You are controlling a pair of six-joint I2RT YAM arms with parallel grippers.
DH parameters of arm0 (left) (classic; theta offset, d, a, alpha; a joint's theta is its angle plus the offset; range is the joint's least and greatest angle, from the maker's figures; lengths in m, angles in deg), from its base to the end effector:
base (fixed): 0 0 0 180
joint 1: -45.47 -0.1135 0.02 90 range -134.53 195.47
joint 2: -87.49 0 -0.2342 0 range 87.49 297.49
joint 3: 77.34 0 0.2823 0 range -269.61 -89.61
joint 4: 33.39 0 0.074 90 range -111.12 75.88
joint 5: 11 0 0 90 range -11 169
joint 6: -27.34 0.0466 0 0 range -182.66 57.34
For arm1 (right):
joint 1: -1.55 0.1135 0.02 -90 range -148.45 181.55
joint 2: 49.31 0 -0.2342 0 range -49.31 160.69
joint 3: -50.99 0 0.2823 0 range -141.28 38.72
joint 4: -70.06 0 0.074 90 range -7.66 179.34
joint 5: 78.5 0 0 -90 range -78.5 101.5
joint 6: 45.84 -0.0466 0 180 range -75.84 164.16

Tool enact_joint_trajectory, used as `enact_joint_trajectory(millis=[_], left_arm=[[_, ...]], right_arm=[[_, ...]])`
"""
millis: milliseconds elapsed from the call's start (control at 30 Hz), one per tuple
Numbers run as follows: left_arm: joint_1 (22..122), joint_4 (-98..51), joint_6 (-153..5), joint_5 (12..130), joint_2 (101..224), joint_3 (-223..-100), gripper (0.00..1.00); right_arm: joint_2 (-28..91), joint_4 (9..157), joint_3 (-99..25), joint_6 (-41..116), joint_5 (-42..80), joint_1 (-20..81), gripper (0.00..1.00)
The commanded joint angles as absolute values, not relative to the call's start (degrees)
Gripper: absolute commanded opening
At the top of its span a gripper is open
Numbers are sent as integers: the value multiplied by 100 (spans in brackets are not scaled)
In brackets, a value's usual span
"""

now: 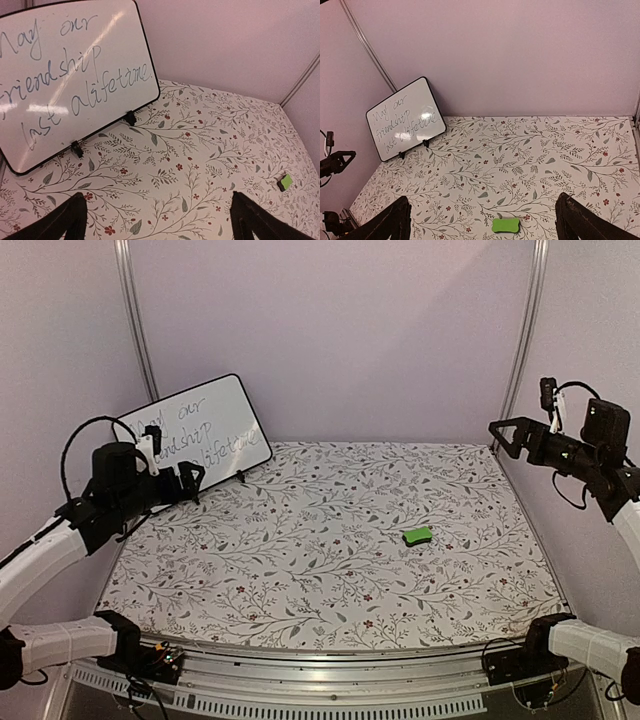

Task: Erase the whiteboard
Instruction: Move the whiteboard to the center of the board.

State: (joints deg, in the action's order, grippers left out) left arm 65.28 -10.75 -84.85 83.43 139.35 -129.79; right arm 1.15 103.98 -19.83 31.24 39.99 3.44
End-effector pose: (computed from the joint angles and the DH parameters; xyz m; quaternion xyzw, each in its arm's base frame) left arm 0.2546 -0.0879 0.2554 -0.0388 0.8280 -0.1702 0.5328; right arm 0.2465 0.0304 0.3654 -0.0784 0.7726 0.2690 0.5697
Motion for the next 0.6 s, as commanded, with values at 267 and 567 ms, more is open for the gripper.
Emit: enact_joint_trajectory(millis=[267, 567], left_arm=[[6098, -1211, -8848, 8965, 13792, -12776, 100], [6098, -1459, -9519, 9535, 14216, -12698, 100]], right_arm=[[-183, 10475, -1842, 2632, 3084, 384, 99], [152, 10780, -2230, 2597, 3406, 384, 99]])
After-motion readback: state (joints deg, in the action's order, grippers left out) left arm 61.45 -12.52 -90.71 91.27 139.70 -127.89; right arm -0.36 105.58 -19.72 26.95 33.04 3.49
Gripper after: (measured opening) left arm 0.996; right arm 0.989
